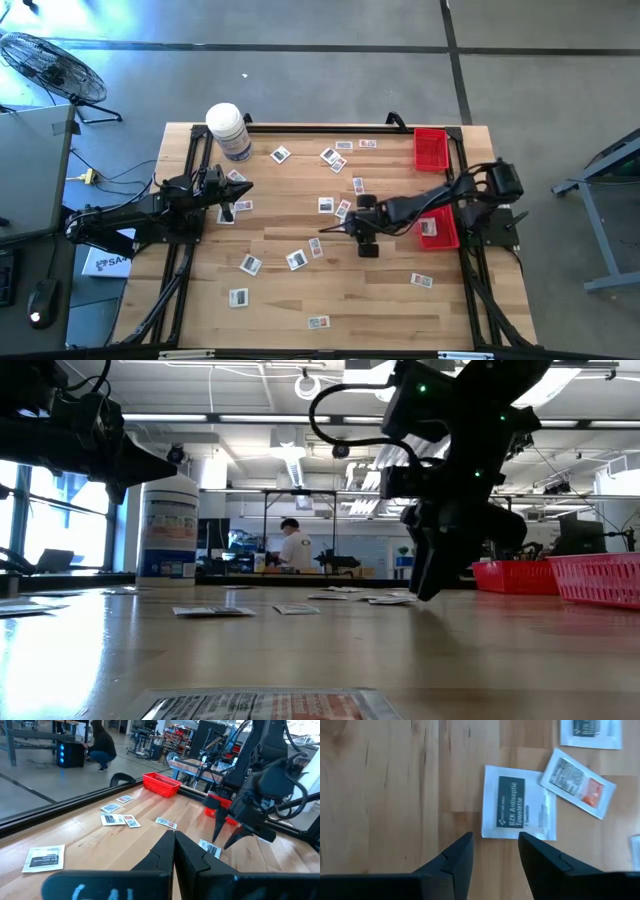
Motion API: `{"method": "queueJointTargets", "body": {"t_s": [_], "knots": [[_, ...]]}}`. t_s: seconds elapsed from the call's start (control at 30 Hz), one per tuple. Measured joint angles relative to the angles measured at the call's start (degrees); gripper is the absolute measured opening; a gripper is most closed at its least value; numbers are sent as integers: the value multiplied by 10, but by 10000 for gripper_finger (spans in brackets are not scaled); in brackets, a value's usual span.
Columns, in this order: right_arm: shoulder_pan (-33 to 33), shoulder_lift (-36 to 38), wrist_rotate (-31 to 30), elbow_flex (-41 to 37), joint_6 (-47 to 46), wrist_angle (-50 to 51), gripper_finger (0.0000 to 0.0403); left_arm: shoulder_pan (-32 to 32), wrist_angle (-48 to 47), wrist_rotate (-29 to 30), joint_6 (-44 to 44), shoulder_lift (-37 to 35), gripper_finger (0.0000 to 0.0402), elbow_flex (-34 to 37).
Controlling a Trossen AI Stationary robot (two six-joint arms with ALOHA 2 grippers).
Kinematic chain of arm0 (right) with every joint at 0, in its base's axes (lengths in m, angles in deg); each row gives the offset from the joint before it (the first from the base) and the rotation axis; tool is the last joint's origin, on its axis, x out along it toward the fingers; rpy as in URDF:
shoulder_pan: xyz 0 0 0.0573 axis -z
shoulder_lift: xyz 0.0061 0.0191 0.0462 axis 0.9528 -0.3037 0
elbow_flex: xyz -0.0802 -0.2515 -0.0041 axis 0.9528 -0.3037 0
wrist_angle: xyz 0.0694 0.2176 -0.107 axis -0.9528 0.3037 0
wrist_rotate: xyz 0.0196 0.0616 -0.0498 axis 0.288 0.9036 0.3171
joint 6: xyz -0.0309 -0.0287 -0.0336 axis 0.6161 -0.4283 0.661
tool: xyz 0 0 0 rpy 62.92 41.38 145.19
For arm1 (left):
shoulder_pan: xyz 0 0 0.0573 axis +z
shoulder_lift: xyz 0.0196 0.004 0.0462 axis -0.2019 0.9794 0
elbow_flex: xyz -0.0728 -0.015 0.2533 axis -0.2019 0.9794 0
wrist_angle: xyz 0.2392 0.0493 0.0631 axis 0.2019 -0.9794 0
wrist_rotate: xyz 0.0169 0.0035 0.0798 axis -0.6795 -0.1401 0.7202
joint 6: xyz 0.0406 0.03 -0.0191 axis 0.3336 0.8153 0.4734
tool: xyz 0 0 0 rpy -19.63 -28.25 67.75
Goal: Pick & Place First Aid Supplies
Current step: Put the towelette pack into the bottom basket
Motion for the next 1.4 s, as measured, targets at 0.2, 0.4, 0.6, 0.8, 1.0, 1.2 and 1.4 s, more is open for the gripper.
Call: {"method": "queueJointTargets", "body": {"t_s": [0.2,0.4,0.6,0.8,1.0,1.2,1.4], "knots": [[6,-19,30,1,25,-31,140,0,0,0,0,0,1,0],[6,-29,32,2,34,-34,130,0,0,0,0,0,1,0],[5,-30,20,2,26,-49,112,0,0,0,0,0,1,0],[-6,-20,-9,2,39,-43,99,0,0,0,0,0,1,0],[-17,-11,-9,30,40,-43,99,0,0,0,0,0,1,0],[-13,-10,21,23,36,-55,99,0,0,0,0,0,1,0],[-10,-27,26,13,38,-63,99,0,0,0,0,0,1,0]]}}
